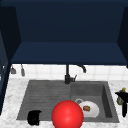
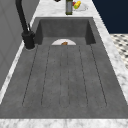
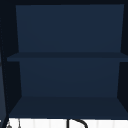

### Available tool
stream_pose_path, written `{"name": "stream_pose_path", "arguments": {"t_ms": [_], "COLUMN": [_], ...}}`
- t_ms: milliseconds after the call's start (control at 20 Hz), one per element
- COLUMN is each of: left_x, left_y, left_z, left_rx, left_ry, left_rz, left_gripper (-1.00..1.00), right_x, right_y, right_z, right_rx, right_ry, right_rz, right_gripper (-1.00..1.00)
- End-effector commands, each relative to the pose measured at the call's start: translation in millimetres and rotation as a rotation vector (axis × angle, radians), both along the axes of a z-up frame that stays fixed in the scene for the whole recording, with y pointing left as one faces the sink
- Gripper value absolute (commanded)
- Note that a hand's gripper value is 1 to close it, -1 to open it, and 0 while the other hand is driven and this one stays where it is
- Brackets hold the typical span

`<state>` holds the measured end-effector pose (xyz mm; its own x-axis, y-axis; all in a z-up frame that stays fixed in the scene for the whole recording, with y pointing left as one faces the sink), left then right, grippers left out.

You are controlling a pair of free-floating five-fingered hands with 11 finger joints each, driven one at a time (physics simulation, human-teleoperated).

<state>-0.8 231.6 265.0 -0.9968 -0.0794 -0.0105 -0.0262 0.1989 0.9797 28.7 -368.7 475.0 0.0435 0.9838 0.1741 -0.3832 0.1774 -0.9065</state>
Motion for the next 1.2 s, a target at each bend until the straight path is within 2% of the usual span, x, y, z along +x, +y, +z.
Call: {"name": "stream_pose_path", "arguments": {"t_ms": [0,300,450,650,1000,1150], "left_x": [0.0,0.0,0.0,0.0,0.0,0.0], "left_y": [0,0,0,0,0,0], "left_z": [0,0,0,0,0,0], "left_rx": [0.0,0.0,0.0,0.0,0.0,0.0], "left_ry": [0.0,0.0,0.0,0.0,0.0,0.0], "left_rz": [0.0,0.0,0.0,0.0,0.0,0.0], "left_gripper": [0.0,0.0,0.0,0.0,0.0,0.0], "right_x": [14,38,49,73,119,126], "right_y": [-12,-33,-48,-65,-100,-103], "right_z": [21,54,48,21,-16,-39], "right_rx": [0.05,0.054,0.065,0.026,0.041,-0.015], "right_ry": [0.049,0.081,0.064,0.055,0.041,0.029], "right_rz": [0.0,0.008,0.0,0.008,0.024,0.031], "right_gripper": [-1.0,-1.0,-1.0,-1.0,-1.0,-1.0]}}
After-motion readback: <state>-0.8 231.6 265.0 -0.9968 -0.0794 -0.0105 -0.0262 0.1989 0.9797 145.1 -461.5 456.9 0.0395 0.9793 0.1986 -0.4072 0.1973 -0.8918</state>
